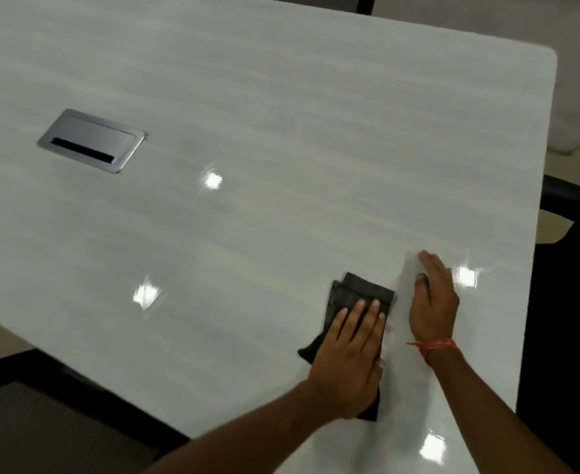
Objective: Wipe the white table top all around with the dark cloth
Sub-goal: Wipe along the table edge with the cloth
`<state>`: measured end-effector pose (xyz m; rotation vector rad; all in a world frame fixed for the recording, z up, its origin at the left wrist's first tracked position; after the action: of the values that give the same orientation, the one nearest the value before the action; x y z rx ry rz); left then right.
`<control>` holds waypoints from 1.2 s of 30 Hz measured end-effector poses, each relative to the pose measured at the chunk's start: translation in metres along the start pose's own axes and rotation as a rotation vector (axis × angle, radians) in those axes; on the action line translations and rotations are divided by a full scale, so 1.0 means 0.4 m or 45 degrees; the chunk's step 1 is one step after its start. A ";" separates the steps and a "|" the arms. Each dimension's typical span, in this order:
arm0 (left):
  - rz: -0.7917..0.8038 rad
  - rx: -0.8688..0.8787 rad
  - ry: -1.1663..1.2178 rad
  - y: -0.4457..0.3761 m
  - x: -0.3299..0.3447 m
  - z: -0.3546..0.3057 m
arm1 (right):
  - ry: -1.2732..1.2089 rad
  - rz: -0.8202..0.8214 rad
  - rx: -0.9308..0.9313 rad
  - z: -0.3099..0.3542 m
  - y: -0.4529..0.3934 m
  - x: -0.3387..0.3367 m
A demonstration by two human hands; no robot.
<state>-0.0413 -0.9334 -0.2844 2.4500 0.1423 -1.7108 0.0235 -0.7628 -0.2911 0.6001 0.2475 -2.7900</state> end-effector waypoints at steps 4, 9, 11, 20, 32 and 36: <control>-0.058 -0.273 0.784 0.019 -0.072 0.044 | 0.127 0.193 -0.148 0.082 0.126 0.029; -0.383 -0.765 1.014 0.088 -0.207 0.234 | 0.795 0.464 -0.245 0.121 0.352 0.139; -0.366 -0.815 0.965 0.157 -0.223 0.301 | 0.947 0.451 -0.170 0.132 0.364 0.180; -0.505 -0.968 0.917 0.543 -0.346 0.570 | 0.977 0.779 -0.529 0.320 0.608 0.512; -0.622 -1.080 0.930 0.814 -0.462 0.942 | 1.056 0.892 -0.569 0.389 0.678 0.593; -0.637 -1.106 0.892 0.818 -0.484 1.023 | 0.910 1.048 -0.829 0.555 0.736 0.972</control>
<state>-0.4330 -1.3262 -0.2190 2.2236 1.3322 -0.5367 -0.3117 -1.1809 -0.2882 1.1526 0.7887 -1.5089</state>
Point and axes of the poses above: each hand's wrist, its own y-axis away from the middle knuckle, its own x-axis out of the palm, z = x × y, the point moved 5 cm from there along -y, towards the middle knuckle, and after that the axes turned 5 degrees about -y, right-handed, at the moved point
